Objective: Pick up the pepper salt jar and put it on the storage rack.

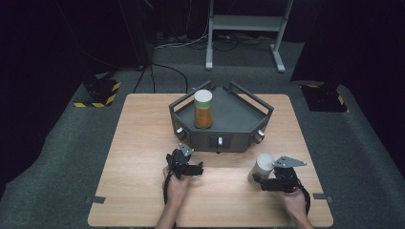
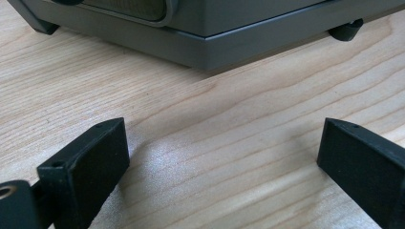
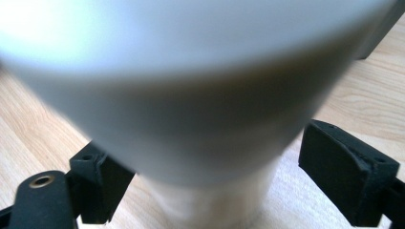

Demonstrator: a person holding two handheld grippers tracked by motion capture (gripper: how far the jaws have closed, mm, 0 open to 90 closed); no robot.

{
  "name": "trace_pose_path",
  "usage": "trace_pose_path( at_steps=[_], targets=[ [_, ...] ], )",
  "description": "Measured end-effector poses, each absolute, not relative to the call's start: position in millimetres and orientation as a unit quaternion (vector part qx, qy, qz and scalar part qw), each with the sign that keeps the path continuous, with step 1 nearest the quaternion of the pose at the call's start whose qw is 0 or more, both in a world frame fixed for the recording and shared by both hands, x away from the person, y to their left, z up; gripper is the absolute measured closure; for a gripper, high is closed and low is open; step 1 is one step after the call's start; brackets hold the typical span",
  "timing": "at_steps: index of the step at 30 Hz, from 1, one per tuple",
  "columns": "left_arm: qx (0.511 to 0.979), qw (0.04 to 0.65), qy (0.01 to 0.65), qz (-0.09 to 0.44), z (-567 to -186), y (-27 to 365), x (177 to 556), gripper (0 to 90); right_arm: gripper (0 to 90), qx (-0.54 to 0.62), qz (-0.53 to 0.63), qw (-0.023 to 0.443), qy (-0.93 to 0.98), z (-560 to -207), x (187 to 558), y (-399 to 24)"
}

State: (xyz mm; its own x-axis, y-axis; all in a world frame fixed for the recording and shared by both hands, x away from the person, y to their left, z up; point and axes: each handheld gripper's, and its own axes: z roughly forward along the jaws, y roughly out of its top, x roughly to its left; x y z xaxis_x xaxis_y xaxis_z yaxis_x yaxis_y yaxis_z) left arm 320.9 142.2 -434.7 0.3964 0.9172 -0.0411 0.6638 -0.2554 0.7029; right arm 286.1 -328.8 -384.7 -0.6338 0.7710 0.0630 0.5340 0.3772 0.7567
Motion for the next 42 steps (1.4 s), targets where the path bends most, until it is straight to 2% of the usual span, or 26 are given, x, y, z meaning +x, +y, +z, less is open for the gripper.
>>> trace_pose_path(
  at_steps=[9,15,42],
  targets=[
    [0.769,0.328,0.514,0.193,-434.7,142.2,320.9,3.5,21.0,0.397,0.405,0.15,0.81,-386.9,293.1,-323.4],
    [0.769,0.328,0.514,0.193,-434.7,142.2,320.9,3.5,30.2,0.394,0.411,0.151,0.808,-389.9,292.8,-320.4],
    [0.769,0.328,0.514,0.193,-434.6,142.0,321.0,3.5,33.4,0.39,0.405,0.172,0.809,-373.6,293.3,-313.1]
  ],
)
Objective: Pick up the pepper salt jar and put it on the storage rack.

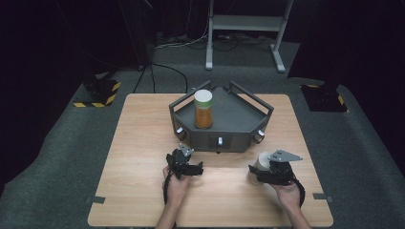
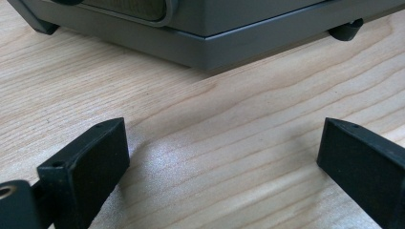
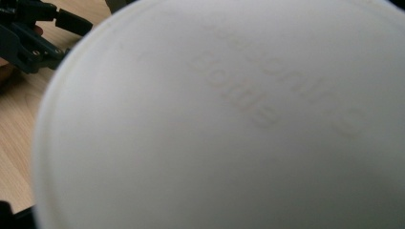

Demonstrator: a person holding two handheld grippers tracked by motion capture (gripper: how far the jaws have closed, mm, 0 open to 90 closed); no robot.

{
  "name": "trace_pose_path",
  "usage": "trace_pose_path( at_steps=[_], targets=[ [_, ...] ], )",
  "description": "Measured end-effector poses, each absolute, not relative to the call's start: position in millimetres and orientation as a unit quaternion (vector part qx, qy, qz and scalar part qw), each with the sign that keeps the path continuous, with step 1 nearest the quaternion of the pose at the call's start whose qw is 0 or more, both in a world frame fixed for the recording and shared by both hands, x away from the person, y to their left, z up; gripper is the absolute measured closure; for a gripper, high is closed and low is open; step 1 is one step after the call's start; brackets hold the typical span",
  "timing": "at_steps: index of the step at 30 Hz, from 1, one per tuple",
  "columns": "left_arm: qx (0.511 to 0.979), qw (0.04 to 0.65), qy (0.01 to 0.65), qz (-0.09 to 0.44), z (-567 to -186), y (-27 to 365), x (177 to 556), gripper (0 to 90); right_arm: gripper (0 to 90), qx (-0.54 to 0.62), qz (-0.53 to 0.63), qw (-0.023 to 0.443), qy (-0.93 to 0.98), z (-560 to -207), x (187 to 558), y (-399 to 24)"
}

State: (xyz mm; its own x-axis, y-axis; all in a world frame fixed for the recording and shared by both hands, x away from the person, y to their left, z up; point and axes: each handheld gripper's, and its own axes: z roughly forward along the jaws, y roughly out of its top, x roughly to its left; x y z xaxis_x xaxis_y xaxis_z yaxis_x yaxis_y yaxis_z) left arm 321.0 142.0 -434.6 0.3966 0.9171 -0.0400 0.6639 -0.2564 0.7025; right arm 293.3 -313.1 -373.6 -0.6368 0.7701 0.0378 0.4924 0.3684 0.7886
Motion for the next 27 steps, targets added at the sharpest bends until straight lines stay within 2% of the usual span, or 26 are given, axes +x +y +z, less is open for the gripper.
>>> trace_pose_path(
  at_steps=[11,27],
  targets=[
    [0.769,0.328,0.514,0.193,-434.7,142.0,320.9,3.5,33.9,0.38,0.411,0.174,0.811,-351.6,302.5,-308.8],
    [0.769,0.328,0.514,0.193,-434.7,142.0,320.9,3.5,34.5,0.363,0.424,0.153,0.816,-314.9,320.7,-306.6]
  ],
)
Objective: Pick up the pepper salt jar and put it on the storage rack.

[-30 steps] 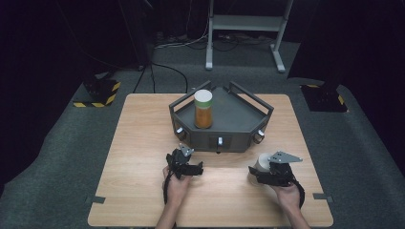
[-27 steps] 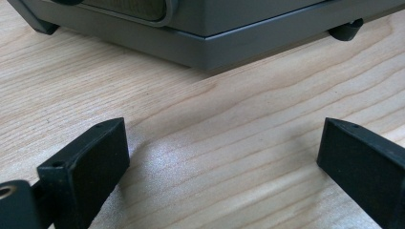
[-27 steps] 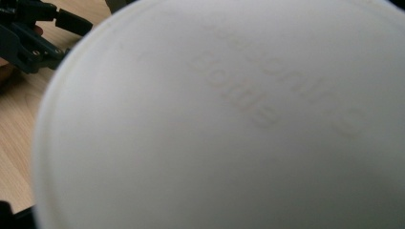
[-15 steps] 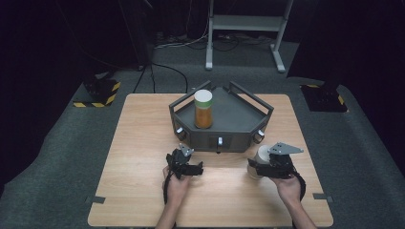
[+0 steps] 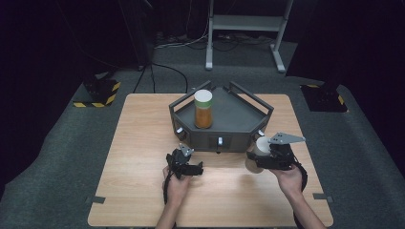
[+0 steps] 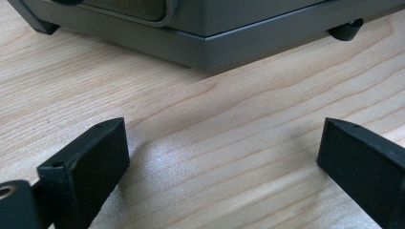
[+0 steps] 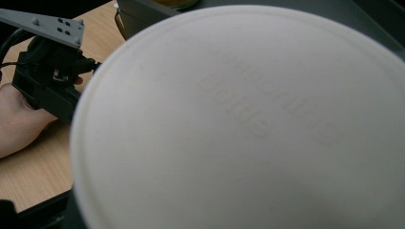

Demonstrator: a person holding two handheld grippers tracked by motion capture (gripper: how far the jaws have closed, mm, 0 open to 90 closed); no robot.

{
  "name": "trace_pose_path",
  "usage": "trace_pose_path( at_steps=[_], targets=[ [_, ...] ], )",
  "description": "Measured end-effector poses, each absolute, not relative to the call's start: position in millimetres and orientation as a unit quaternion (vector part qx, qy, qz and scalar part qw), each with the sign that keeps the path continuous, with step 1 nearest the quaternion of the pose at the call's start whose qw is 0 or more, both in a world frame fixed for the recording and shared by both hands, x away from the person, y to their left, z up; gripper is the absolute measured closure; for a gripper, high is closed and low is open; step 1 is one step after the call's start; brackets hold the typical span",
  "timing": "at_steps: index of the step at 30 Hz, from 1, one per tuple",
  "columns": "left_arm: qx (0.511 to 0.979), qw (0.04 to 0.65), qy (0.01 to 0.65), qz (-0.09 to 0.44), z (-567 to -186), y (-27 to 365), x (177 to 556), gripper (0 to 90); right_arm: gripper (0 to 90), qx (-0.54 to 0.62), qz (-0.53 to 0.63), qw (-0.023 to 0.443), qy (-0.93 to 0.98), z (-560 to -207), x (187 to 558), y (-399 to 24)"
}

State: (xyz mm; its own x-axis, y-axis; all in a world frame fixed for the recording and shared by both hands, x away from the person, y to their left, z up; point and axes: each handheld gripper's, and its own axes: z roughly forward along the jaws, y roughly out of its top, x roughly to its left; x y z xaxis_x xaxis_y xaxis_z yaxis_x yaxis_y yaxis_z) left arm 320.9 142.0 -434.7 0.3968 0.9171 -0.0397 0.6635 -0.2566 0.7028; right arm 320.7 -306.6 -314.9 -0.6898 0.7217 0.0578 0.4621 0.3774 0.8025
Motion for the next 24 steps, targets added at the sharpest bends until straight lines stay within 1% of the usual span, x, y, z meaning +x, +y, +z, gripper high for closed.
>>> trace_pose_path(
  at_steps=[13,24],
  targets=[
    [0.769,0.328,0.514,0.194,-434.7,141.9,320.9,3.5,35.0,0.345,0.422,0.163,0.823,-284.0,330.1,-299.2],
    [0.768,0.328,0.514,0.194,-434.8,141.9,320.8,3.5,35.4,0.324,0.413,0.165,0.835,-250.6,342.9,-284.8]
  ],
)
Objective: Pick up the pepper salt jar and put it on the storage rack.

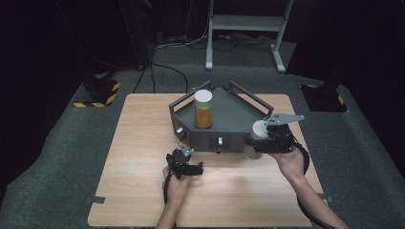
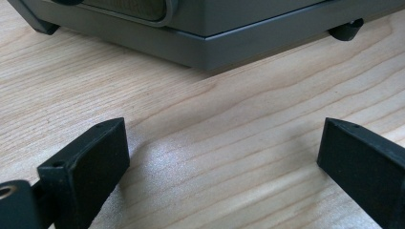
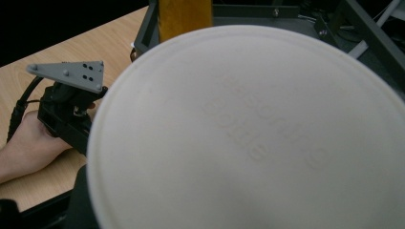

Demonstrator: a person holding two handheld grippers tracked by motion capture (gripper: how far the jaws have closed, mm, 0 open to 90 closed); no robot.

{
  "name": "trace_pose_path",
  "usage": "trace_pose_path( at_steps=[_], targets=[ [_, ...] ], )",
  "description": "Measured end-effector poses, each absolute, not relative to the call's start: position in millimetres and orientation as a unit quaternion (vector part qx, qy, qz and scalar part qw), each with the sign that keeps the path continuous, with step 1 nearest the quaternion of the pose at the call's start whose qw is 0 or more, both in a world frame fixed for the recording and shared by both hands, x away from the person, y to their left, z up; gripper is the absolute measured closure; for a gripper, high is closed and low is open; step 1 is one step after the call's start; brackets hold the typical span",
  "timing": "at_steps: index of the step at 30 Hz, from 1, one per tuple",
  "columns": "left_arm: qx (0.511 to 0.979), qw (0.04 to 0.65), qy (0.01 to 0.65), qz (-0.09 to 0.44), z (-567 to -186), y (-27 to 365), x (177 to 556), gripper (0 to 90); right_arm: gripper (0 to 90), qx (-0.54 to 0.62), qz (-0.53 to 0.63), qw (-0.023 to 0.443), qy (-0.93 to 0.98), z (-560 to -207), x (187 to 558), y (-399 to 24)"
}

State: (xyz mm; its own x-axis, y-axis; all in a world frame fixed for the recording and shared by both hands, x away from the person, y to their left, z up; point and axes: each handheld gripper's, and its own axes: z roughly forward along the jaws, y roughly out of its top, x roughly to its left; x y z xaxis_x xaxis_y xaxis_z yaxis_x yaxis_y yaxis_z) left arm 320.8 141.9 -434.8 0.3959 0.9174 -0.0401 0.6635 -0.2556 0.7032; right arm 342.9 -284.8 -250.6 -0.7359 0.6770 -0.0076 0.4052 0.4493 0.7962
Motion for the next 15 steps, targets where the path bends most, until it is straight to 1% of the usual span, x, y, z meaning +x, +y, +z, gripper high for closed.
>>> trace_pose_path(
  at_steps=[5,15],
  targets=[
    [0.768,0.328,0.515,0.193,-434.8,142.1,320.7,3.6,35.5,0.313,0.41,0.181,0.837,-241.8,342.1,-275.8],
    [0.768,0.328,0.515,0.194,-434.8,141.9,320.6,3.7,35.6,0.325,0.416,0.172,0.832,-234.4,357.3,-270.6]
  ],
)
